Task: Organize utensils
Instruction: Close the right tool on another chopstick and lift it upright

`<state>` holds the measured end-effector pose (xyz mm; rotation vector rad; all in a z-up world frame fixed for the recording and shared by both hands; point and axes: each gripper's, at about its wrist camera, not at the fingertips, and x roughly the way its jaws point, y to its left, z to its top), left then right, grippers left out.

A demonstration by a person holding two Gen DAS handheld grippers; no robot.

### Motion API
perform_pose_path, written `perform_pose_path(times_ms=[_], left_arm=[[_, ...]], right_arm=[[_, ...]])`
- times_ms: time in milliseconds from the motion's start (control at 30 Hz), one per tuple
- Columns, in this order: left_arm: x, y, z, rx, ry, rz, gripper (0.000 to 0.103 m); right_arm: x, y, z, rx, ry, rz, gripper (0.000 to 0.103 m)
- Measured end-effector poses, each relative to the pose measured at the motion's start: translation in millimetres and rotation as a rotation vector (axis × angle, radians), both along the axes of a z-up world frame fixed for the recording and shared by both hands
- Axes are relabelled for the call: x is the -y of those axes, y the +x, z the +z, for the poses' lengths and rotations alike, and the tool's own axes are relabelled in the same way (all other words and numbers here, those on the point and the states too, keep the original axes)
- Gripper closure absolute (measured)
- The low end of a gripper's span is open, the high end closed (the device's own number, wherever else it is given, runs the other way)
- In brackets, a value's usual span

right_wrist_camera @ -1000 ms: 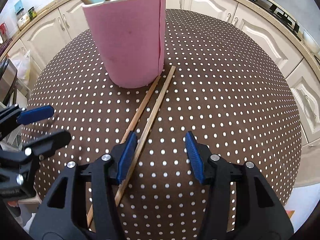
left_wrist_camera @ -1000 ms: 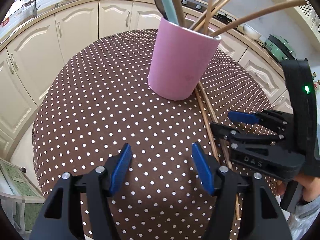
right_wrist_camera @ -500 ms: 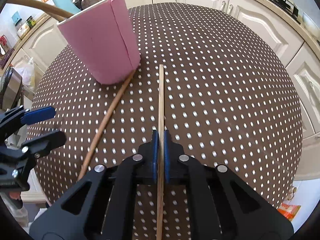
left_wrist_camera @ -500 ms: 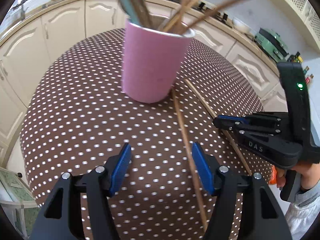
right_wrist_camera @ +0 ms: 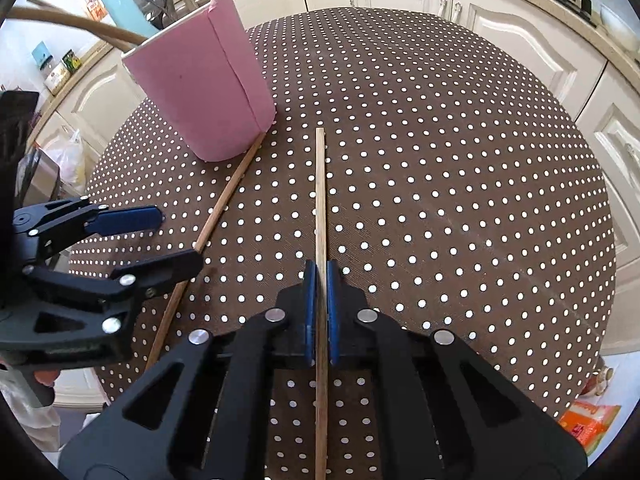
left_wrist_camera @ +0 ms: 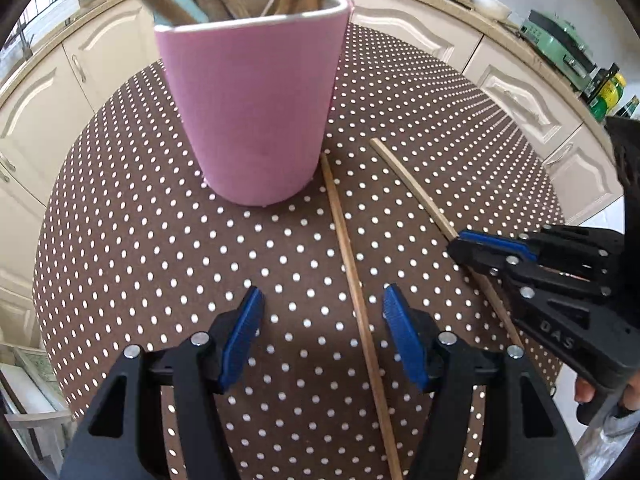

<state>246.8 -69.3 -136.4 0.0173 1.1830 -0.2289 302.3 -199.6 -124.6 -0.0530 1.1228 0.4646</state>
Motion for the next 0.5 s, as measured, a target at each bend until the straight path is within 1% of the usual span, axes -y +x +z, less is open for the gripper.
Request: perform_pose_path(times_ms=[100, 200, 233, 267, 300, 367, 433, 500], left_arm=[[14, 11, -2, -0.003, 0.047, -0.010, 0.041], [21, 16, -4, 0.000, 0.074, -0.023, 0.041], [23, 17, -6, 0.004, 0.083, -0.029, 0.043], [26, 18, -7, 0.009, 0.093, -0.033, 0.050], [31, 9, -10, 0.023, 0.110, -0.051, 0.056], [37, 7, -10, 0.024, 0.101, -0.087, 0.083], [46, 10, -9, 0.016, 0.101, -0.110, 0.096], [54, 10, -10, 0.031, 0.121, -0.127, 0.096]], right_arm=[[5, 0, 1, -0.005, 0.016, -0.001, 0.097], [7, 0, 1, -0.006, 0.012, 0.001, 0.097], [7, 0, 2, -0.007, 0.009, 0.002, 0.097], [6, 0, 2, -0.008, 0.004, 0.004, 0.097], [4, 0, 1, -0.009, 0.000, 0.005, 0.097], [-1, 2, 1, -0.010, -0.011, 0.006, 0.097], [-2, 3, 2, -0.009, -0.029, 0.009, 0.097], [-3, 4, 1, -0.008, -0.041, 0.010, 0.097]])
